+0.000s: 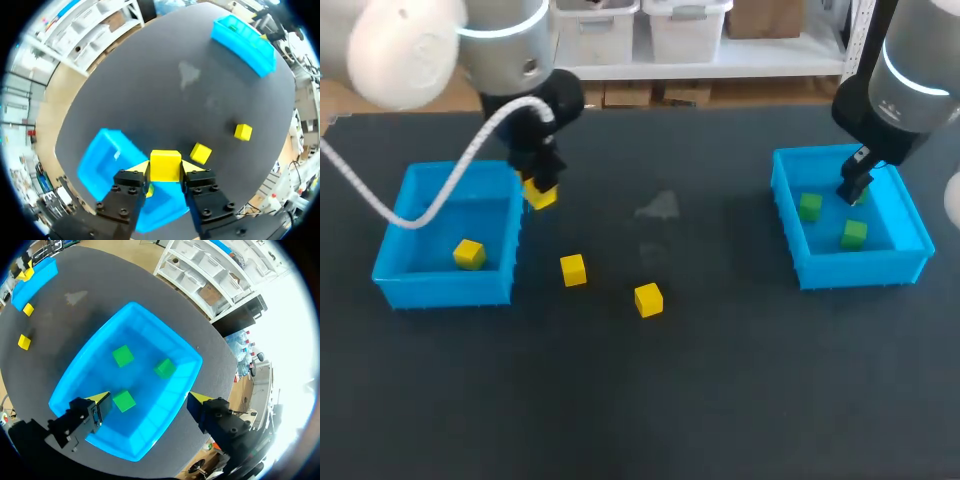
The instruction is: Put the green cubes in the right bin and the yellow cubes in the left bin.
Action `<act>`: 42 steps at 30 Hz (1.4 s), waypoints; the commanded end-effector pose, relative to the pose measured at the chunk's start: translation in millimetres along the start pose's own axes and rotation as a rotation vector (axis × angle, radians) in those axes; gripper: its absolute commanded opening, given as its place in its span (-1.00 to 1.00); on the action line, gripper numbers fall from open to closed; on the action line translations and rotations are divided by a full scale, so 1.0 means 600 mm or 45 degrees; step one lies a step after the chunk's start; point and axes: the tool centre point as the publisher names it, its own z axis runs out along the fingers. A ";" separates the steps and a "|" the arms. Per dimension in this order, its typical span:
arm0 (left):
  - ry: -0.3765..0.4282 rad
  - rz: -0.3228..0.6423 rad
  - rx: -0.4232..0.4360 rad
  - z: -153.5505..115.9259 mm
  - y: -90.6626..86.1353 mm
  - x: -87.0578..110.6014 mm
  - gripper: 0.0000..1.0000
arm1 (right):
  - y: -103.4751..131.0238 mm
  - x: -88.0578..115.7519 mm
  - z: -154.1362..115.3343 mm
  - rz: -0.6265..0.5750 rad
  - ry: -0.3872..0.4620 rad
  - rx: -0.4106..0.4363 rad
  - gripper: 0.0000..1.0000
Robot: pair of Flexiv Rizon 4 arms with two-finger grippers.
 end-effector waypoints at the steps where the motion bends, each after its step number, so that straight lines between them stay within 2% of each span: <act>1: -0.168 -0.040 0.010 0.004 0.014 0.084 -1.00 | 0.001 0.002 -0.001 0.001 -0.004 0.002 1.00; 11: -0.179 -0.181 0.019 0.023 0.041 0.148 -1.00 | 0.001 0.002 -0.001 0.001 -0.004 0.002 1.00; 17: -0.157 -0.217 0.070 0.046 0.048 0.167 -1.00 | 0.001 0.002 -0.001 0.001 -0.004 0.002 1.00; 18: -0.144 -0.214 0.076 0.050 0.048 0.166 -0.94 | 0.001 0.002 -0.001 0.001 -0.004 0.002 1.00; 19: -0.139 -0.214 0.074 0.053 0.047 0.166 0.36 | 0.001 0.002 -0.001 0.001 -0.004 0.002 1.00; 20: -0.148 -0.213 0.079 0.055 0.047 0.165 1.00 | 0.001 0.002 -0.001 0.001 -0.004 0.002 1.00; 30: -0.162 -0.126 0.098 0.046 0.047 0.127 1.00 | 0.001 0.002 -0.001 0.001 -0.004 0.002 1.00; 42: -0.182 0.068 0.088 0.006 0.032 0.040 1.00 | 0.001 0.002 -0.001 0.001 -0.004 0.002 1.00</act>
